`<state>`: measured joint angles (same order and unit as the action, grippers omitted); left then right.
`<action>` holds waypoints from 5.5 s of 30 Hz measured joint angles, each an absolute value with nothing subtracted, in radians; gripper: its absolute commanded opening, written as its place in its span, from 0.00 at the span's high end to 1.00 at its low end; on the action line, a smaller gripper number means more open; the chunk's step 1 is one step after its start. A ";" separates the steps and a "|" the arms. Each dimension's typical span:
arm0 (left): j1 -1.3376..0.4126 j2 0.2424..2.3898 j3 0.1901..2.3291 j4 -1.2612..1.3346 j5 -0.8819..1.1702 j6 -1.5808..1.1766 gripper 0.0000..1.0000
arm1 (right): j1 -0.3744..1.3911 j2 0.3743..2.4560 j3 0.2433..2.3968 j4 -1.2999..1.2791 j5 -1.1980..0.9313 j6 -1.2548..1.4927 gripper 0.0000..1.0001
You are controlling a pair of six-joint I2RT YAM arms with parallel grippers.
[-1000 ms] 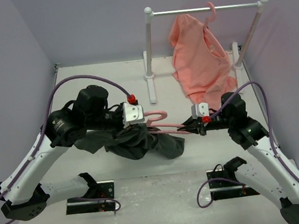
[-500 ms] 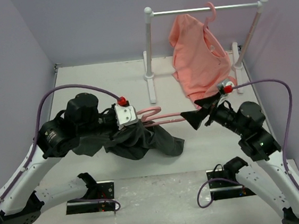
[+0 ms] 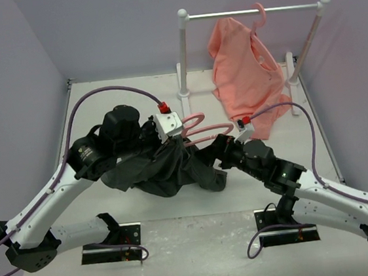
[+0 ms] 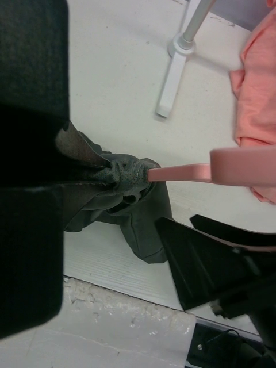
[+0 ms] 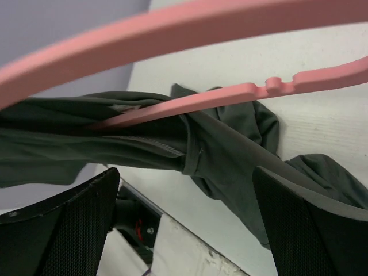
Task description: Place the t-shirt on the hanger
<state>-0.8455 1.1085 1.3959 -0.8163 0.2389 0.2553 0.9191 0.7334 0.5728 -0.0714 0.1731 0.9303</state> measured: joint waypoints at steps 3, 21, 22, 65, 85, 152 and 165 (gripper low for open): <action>-0.846 1.106 1.394 -0.790 0.240 0.240 1.00 | 0.962 0.884 0.620 -0.088 0.266 0.938 0.12; -0.846 1.056 1.394 -0.741 0.242 0.158 1.00 | 0.981 1.178 0.634 -0.010 0.409 0.966 0.56; -0.846 1.053 1.394 -0.741 0.240 0.154 1.00 | 0.981 1.178 0.634 -0.008 0.411 0.964 0.54; -0.845 1.054 1.349 -0.705 0.280 0.140 1.00 | 1.085 0.938 0.671 -0.053 0.253 0.706 0.68; -0.845 1.056 1.356 -0.720 0.288 0.140 1.00 | 1.092 1.024 0.642 -0.005 0.313 0.679 0.75; -0.845 1.027 1.348 -0.711 0.313 0.121 1.00 | 1.088 0.976 0.484 0.066 0.319 0.884 0.75; -0.845 0.992 1.325 -0.694 0.300 0.112 1.00 | 1.072 1.041 0.484 0.157 0.316 0.927 1.00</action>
<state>-0.8448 0.9923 1.3249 -0.6937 0.2996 0.1120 1.0717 1.0410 0.4843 0.1569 0.3158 0.9275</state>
